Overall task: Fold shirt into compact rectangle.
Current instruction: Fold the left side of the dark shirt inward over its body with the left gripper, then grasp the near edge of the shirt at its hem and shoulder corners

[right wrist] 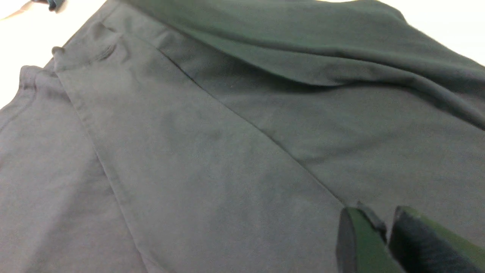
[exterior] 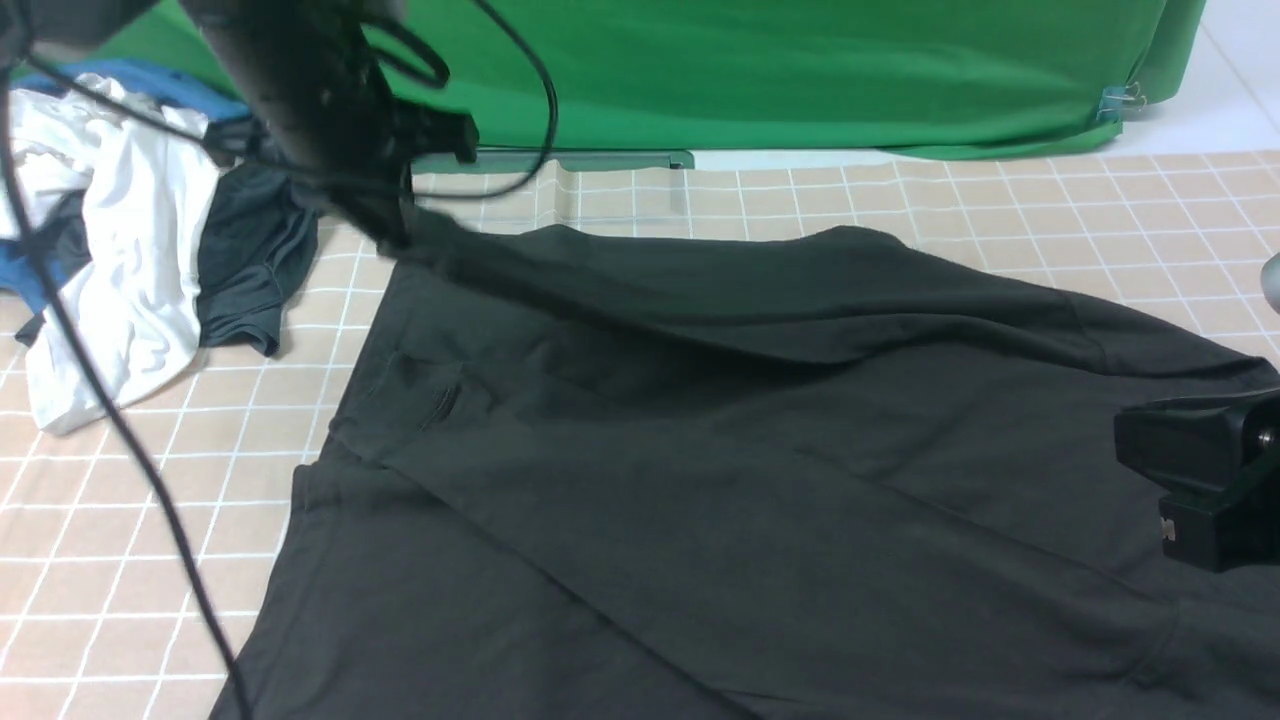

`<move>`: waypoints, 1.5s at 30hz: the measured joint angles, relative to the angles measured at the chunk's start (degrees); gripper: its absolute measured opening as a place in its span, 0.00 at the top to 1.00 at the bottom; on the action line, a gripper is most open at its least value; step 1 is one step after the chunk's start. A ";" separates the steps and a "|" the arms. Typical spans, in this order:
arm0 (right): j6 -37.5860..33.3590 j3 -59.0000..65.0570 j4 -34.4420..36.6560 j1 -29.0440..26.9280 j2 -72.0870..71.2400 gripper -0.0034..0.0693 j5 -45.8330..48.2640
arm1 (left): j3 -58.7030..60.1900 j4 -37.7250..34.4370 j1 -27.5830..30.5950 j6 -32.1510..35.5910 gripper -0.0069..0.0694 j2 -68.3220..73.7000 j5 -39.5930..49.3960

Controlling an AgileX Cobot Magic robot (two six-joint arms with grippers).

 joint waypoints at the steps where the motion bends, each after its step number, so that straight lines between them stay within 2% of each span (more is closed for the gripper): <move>1: -0.12 0.00 0.00 0.00 0.00 0.73 0.00 | 2.77 0.49 -0.35 -0.89 0.84 -1.48 -0.67; 5: -0.23 0.00 0.00 0.00 0.00 0.72 0.00 | 12.09 2.00 -0.58 -4.31 0.84 -6.50 -2.94; 12: -0.46 0.00 0.00 0.00 0.00 0.70 0.00 | 23.93 1.85 -0.58 -6.52 0.84 -10.63 -5.41; 18: -0.57 0.00 0.00 0.00 0.00 0.69 0.00 | 29.74 -2.96 -0.58 -5.78 0.84 -10.62 -6.87; 21: -0.66 0.00 0.00 0.00 0.00 0.68 -0.05 | 30.62 -2.42 -0.58 -5.46 0.83 -10.62 -6.87; 24: -0.66 0.00 -0.05 0.00 0.00 0.68 -0.05 | 30.67 -0.90 -0.58 -4.55 0.73 -10.62 -6.45; 31: -0.66 0.00 -0.05 0.00 0.00 0.68 -0.05 | 31.28 1.85 -0.58 -2.92 0.32 -10.81 0.49; 34: -0.66 0.00 -0.05 0.00 0.00 0.68 0.00 | 34.60 2.61 -0.58 -2.97 0.21 -11.90 0.68; 40: -0.69 0.00 -0.05 0.00 0.00 0.68 0.11 | 46.01 3.14 -0.58 -5.13 0.17 -16.42 0.00; 45: -0.69 0.00 -0.05 0.00 0.00 0.68 0.11 | 54.45 3.32 -0.58 -8.30 0.17 -20.32 -5.25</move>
